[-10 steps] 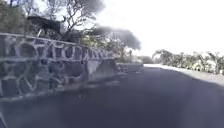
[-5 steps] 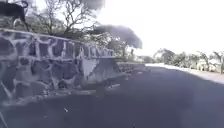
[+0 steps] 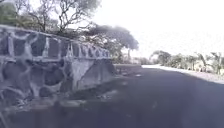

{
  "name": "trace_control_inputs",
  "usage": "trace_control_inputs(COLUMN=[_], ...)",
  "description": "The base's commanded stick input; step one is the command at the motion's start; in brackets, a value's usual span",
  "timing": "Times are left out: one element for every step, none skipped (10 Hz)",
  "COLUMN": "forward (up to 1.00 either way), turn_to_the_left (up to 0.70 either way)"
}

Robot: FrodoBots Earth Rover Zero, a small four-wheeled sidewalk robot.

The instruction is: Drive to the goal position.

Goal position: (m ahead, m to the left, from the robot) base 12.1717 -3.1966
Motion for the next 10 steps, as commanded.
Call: trace_control_inputs(forward=[1.0, 1.0, 1.0, 1.0, 1.0, 1.0, 1.0, 1.0, 1.0, 1.0], turn_to_the_left=[-0.23, -0.27, -0.27, -0.24, -0.13, -0.02, 0.0, 0.0, -0.27, -0.27])
